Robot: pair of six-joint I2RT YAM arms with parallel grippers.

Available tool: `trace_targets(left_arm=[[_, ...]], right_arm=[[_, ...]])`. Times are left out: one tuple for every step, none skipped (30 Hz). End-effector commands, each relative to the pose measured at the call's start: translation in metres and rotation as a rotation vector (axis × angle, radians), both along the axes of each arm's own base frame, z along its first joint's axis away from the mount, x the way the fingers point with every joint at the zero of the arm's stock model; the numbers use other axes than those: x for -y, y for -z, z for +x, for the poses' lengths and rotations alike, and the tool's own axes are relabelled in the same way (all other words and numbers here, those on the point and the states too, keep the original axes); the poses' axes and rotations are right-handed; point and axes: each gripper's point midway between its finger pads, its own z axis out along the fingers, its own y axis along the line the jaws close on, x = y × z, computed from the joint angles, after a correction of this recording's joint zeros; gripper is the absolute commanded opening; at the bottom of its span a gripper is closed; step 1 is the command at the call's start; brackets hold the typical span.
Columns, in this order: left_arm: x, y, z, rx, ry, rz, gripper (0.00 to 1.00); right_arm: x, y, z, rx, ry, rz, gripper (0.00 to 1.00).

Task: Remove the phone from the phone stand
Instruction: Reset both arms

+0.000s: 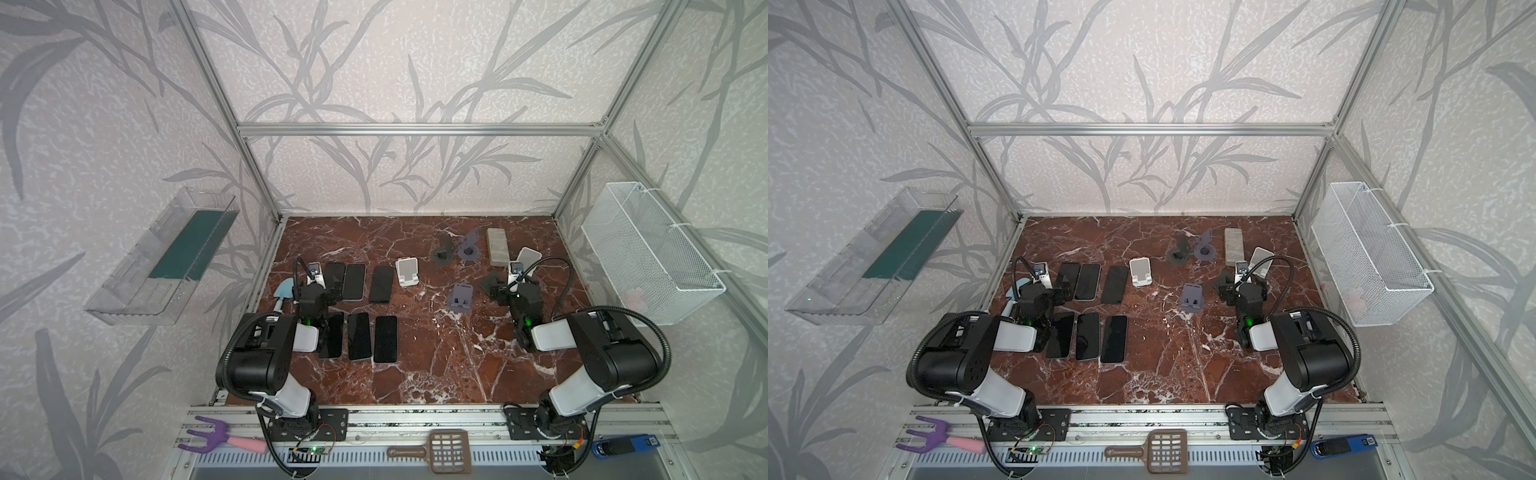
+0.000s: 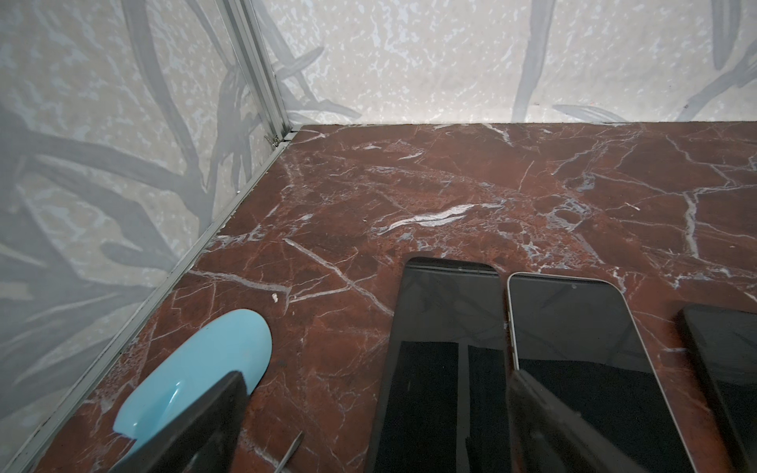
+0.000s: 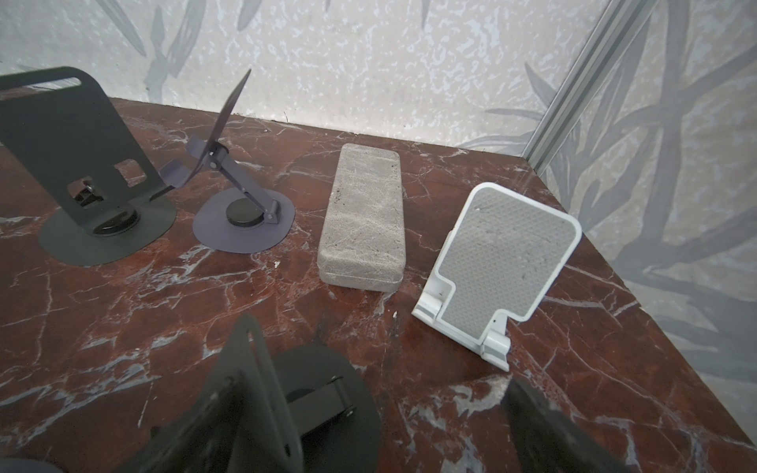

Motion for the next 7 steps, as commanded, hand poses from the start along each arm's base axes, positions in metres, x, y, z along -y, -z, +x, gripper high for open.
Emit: trace_targets(left_arm=[[-0.0019, -0.0072, 0.0072, 0.006, 0.017, -0.036, 0.99], [-0.0025, -0.0070, 0.0075, 0.004, 0.018, -0.041, 0.99], [-0.0024, -0.0067, 0.0073, 0.006, 0.019, -0.040, 0.99], [-0.0024, -0.0069, 0.0072, 0.006, 0.019, -0.039, 0.99], [-0.0027, -0.0066, 0.0072, 0.005, 0.018, -0.039, 0.99], [-0.0031, -0.0068, 0.0067, 0.006, 0.017, -0.037, 0.99], [-0.0027, -0.0078, 0.0068, 0.011, 0.016, -0.036, 0.99]], right_arm=[[0.0048, -0.0080, 0.0015, 0.023, 0.026, 0.003, 0.99], [0.0045, -0.0078, 0.0012, 0.022, 0.025, 0.003, 0.99], [0.0049, -0.0083, 0.0016, 0.024, 0.026, 0.002, 0.99], [0.0044, -0.0077, 0.0013, 0.022, 0.024, 0.002, 0.99], [0.0049, -0.0081, 0.0016, 0.023, 0.026, 0.003, 0.99], [0.0046, -0.0077, 0.0012, 0.022, 0.025, 0.003, 0.99], [0.0045, -0.0075, 0.0012, 0.021, 0.025, 0.003, 0.99]])
